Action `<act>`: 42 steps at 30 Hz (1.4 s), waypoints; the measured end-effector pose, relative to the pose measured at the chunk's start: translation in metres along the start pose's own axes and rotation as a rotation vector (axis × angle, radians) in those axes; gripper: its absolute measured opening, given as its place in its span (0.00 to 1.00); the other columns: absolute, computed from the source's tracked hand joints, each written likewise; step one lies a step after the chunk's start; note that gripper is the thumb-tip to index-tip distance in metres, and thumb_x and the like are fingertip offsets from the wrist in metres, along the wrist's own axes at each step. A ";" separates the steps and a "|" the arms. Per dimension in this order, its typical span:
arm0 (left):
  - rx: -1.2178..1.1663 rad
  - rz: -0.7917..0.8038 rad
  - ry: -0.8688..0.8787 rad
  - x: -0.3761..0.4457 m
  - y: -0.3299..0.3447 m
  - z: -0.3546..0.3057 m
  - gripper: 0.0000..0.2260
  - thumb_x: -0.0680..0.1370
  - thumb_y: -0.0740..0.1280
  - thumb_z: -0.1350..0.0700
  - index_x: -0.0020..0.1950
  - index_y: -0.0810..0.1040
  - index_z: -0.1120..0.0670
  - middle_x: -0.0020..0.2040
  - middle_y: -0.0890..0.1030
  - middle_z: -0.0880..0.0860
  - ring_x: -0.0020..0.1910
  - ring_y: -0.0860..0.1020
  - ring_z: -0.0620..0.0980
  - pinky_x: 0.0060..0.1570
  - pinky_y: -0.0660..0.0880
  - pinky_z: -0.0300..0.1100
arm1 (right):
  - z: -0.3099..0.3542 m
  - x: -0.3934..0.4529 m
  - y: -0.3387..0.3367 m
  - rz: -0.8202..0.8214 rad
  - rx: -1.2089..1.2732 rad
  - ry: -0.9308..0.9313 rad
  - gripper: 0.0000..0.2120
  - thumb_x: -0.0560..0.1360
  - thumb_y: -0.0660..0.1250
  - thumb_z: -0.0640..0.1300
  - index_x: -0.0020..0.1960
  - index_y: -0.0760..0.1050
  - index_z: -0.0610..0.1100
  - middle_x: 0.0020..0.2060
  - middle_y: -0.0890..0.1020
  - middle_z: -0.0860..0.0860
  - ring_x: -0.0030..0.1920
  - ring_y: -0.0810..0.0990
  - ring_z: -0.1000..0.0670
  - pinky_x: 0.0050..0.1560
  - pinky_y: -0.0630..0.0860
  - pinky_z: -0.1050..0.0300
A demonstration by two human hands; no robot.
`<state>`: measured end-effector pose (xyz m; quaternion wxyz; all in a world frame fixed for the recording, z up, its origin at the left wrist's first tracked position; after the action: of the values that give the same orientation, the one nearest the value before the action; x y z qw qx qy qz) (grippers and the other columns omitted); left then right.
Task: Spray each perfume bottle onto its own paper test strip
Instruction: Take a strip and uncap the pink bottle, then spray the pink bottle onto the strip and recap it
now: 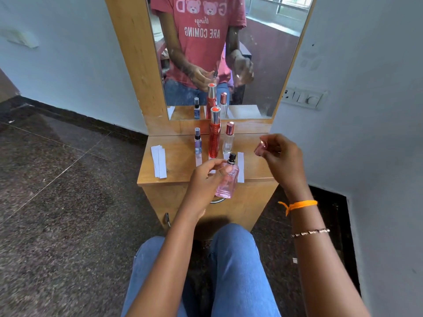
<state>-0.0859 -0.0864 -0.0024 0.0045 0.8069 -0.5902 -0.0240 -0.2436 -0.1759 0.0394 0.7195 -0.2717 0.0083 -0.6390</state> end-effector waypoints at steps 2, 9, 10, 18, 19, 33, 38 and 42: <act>-0.001 -0.020 -0.004 0.000 0.001 0.001 0.09 0.76 0.68 0.55 0.55 0.78 0.52 0.50 0.80 0.49 0.49 0.78 0.45 0.45 0.75 0.34 | -0.021 0.000 0.008 -0.026 -0.156 0.003 0.11 0.69 0.68 0.29 0.43 0.75 0.44 0.36 0.81 0.47 0.39 0.82 0.51 0.46 0.78 0.57; 0.003 -0.014 -0.014 0.001 0.002 0.005 0.11 0.76 0.67 0.54 0.57 0.77 0.52 0.52 0.81 0.50 0.49 0.80 0.45 0.44 0.75 0.33 | -0.069 -0.005 0.024 -0.051 -0.323 0.013 0.10 0.70 0.67 0.30 0.49 0.77 0.38 0.44 0.80 0.41 0.45 0.79 0.41 0.46 0.76 0.51; 0.008 -0.013 -0.012 0.002 0.003 0.005 0.10 0.76 0.67 0.54 0.57 0.77 0.52 0.52 0.80 0.50 0.49 0.80 0.44 0.44 0.75 0.31 | -0.069 -0.006 0.023 -0.057 -0.336 0.011 0.13 0.70 0.68 0.31 0.54 0.76 0.38 0.47 0.80 0.41 0.47 0.79 0.40 0.48 0.76 0.49; 0.069 -0.006 0.054 0.013 0.016 -0.008 0.04 0.77 0.65 0.56 0.48 0.77 0.47 0.47 0.78 0.46 0.48 0.77 0.42 0.51 0.72 0.37 | -0.008 -0.054 0.027 0.130 0.237 -0.032 0.13 0.76 0.64 0.40 0.61 0.69 0.45 0.48 0.79 0.50 0.48 0.78 0.58 0.50 0.74 0.65; 0.076 0.003 0.066 0.015 0.019 -0.010 0.04 0.77 0.65 0.57 0.49 0.77 0.49 0.48 0.78 0.46 0.48 0.76 0.41 0.50 0.72 0.35 | -0.006 -0.059 0.033 0.203 0.290 -0.007 0.15 0.76 0.65 0.39 0.62 0.68 0.45 0.49 0.79 0.51 0.48 0.79 0.59 0.49 0.75 0.66; 1.141 -0.073 0.326 0.052 0.050 0.002 0.18 0.78 0.63 0.59 0.68 0.72 0.53 0.57 0.81 0.56 0.61 0.72 0.58 0.56 0.69 0.49 | -0.032 -0.056 0.010 -0.004 0.145 0.034 0.23 0.74 0.68 0.33 0.63 0.65 0.51 0.47 0.78 0.57 0.44 0.79 0.60 0.44 0.74 0.70; 1.321 -0.022 0.206 0.059 0.056 0.010 0.18 0.80 0.60 0.55 0.70 0.69 0.52 0.69 0.68 0.65 0.67 0.68 0.63 0.62 0.69 0.50 | -0.037 -0.053 0.007 0.032 0.144 0.056 0.24 0.74 0.68 0.34 0.65 0.65 0.51 0.48 0.78 0.56 0.45 0.79 0.59 0.45 0.76 0.67; 1.232 -0.093 0.244 0.057 0.055 0.014 0.13 0.79 0.61 0.55 0.64 0.76 0.53 0.63 0.76 0.59 0.64 0.70 0.58 0.58 0.69 0.47 | -0.038 -0.052 0.009 0.060 0.164 0.070 0.25 0.74 0.68 0.33 0.66 0.65 0.49 0.48 0.78 0.56 0.46 0.79 0.59 0.46 0.76 0.68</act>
<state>-0.1218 -0.1576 -0.0162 -0.3949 0.6832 -0.4553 0.4123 -0.2580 -0.1419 -0.0138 0.7575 -0.1890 -0.0107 -0.6248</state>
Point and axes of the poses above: each hand's wrist, its own x-axis towards the middle knuckle, its own y-axis out of the palm, z = x × y, the point moved 4 cm from there along x, towards the middle knuckle
